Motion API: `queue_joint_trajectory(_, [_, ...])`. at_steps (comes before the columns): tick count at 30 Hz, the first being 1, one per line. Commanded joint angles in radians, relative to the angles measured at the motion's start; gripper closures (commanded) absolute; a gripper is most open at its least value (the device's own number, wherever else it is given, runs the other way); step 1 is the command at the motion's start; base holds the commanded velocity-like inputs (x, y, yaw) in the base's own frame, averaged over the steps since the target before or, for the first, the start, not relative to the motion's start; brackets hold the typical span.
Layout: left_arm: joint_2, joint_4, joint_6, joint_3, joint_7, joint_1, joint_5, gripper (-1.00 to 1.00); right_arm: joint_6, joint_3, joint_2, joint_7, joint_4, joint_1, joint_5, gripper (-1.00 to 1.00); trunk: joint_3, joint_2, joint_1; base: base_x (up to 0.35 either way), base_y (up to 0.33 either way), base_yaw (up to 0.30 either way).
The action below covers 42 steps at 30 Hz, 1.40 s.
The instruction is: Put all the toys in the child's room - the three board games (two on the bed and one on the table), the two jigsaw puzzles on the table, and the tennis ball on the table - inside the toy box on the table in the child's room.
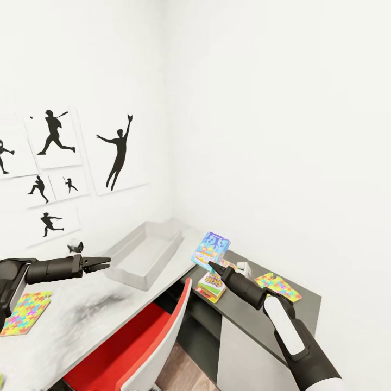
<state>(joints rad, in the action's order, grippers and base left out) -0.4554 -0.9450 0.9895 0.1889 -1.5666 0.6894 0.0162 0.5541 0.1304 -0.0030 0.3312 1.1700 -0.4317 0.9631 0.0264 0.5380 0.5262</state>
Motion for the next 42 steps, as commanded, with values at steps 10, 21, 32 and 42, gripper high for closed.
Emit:
queue_joint_trajectory(10, [0.001, 0.000, 0.011, -0.001, -0.004, 0.001, -0.001, -1.00, 0.004, 0.000, -0.001, 0.000, 0.000, -0.001, 0.005, 1.00, 0.002, 0.002, 0.000, 0.000, 0.000, 0.289])
queue_joint_trajectory(21, [0.000, 0.000, 0.010, 0.000, -0.004, 0.001, -0.001, -1.00, 0.004, 0.000, -0.003, 0.000, 0.000, -0.001, 0.005, 1.00, 0.002, 0.002, 0.000, 0.060, 0.000, 0.261])
queue_joint_trajectory(32, [0.000, 0.000, -0.008, 0.000, -0.004, 0.001, -0.001, -1.00, 0.004, 0.000, -0.005, 0.001, 0.000, -0.001, 0.005, 1.00, 0.002, 0.002, 0.000, 0.270, -0.021, 0.018])
queue_joint_trajectory(42, [0.001, 0.000, -0.008, -0.001, -0.004, 0.001, -0.001, -1.00, 0.004, 0.000, -0.005, 0.001, 0.000, -0.001, 0.005, 1.00, 0.002, 0.002, 0.000, 0.256, -0.090, 0.198])
